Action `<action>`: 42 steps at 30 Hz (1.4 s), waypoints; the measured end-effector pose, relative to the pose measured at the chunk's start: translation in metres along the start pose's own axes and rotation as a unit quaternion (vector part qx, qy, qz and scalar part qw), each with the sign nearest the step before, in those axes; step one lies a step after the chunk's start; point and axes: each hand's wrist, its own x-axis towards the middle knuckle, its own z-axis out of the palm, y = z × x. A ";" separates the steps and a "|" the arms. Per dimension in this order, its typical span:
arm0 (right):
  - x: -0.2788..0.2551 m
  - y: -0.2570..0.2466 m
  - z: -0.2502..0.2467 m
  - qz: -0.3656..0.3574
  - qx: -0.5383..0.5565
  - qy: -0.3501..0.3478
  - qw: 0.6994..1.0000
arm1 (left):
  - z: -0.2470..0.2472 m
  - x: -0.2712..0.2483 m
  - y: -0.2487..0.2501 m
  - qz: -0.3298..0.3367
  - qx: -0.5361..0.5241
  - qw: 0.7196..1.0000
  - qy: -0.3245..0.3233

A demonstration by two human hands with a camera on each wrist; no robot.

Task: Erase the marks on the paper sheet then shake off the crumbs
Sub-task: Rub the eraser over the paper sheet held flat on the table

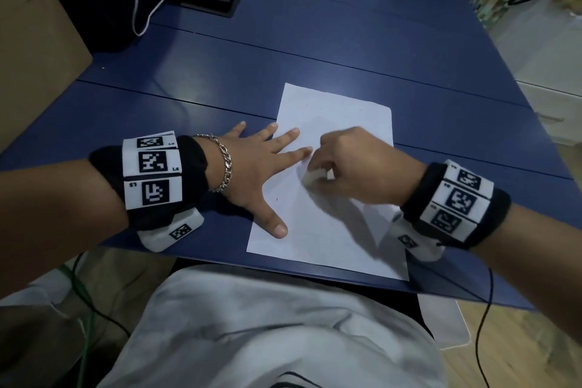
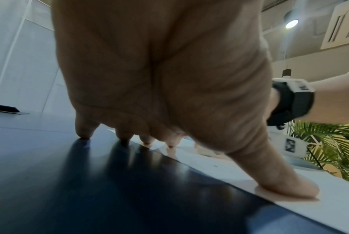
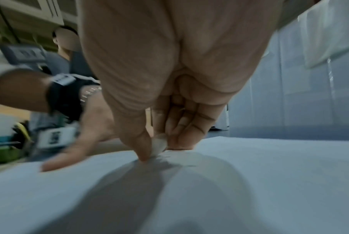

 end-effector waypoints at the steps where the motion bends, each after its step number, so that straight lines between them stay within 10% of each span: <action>1: 0.001 0.005 -0.001 0.016 -0.001 0.019 1.000 | -0.001 0.000 0.000 0.000 0.000 1.000 -0.002; 7: -0.017 -0.015 0.004 -0.070 -0.017 -0.091 0.993 | -0.002 0.000 0.001 -0.005 0.001 1.000 -0.013; 12: -0.009 0.012 -0.002 0.002 -0.010 0.001 1.000 | -0.003 0.000 0.003 -0.009 0.013 1.000 -0.017; 27: -0.036 -0.008 0.013 -0.092 0.002 -0.081 0.992 | -0.004 0.001 0.004 -0.013 0.019 0.999 -0.030; 38: -0.050 0.001 0.005 -0.023 0.006 -0.050 0.998 | -0.008 -0.002 0.007 -0.013 0.013 0.999 -0.033; 42: -0.079 0.018 -0.014 0.079 0.111 0.100 0.986 | -0.014 -0.008 -0.003 0.007 -0.057 0.998 0.009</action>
